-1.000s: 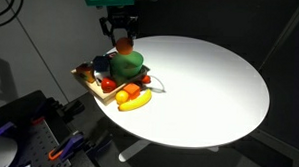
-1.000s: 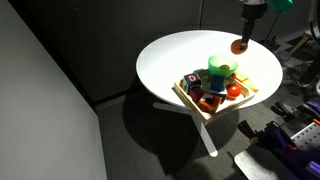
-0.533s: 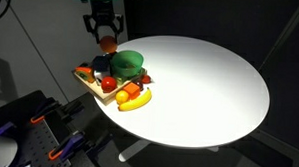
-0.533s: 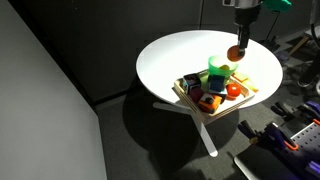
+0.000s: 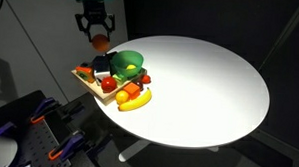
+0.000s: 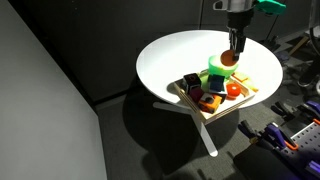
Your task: Put the orange in the box
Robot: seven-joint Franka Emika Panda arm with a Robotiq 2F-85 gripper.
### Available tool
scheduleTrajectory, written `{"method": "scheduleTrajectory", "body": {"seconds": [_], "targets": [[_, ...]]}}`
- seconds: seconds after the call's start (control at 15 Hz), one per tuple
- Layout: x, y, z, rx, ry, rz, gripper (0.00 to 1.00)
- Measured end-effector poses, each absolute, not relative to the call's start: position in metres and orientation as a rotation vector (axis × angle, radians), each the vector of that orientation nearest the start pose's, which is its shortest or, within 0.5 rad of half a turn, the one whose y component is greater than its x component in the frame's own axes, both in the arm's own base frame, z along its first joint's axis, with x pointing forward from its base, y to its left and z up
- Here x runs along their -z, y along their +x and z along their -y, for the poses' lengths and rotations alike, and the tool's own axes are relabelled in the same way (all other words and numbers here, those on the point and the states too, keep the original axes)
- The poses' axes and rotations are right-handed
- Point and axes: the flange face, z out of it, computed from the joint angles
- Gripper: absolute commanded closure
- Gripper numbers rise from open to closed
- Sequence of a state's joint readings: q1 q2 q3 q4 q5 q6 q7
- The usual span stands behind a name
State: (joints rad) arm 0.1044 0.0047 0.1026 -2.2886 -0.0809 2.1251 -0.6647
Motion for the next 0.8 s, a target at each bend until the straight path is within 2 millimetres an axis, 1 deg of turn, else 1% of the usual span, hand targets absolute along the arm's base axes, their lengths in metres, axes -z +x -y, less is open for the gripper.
{"method": "scheduleTrajectory", "body": {"seconds": [0.2,0.27,0.53,0.73,0.8], "targets": [[-0.335,0.484,-0.104,-0.281,-2.803,1.415,0.50],[-0.335,0.484,-0.104,-0.282,-2.802,1.414,0.25],[-0.334,0.486,-0.093,-0.284,-2.813,1.387,0.25],[-0.334,0.486,-0.093,-0.285,-2.812,1.387,0.25],[-0.334,0.486,-0.093,-0.285,-2.812,1.387,0.50]]}}
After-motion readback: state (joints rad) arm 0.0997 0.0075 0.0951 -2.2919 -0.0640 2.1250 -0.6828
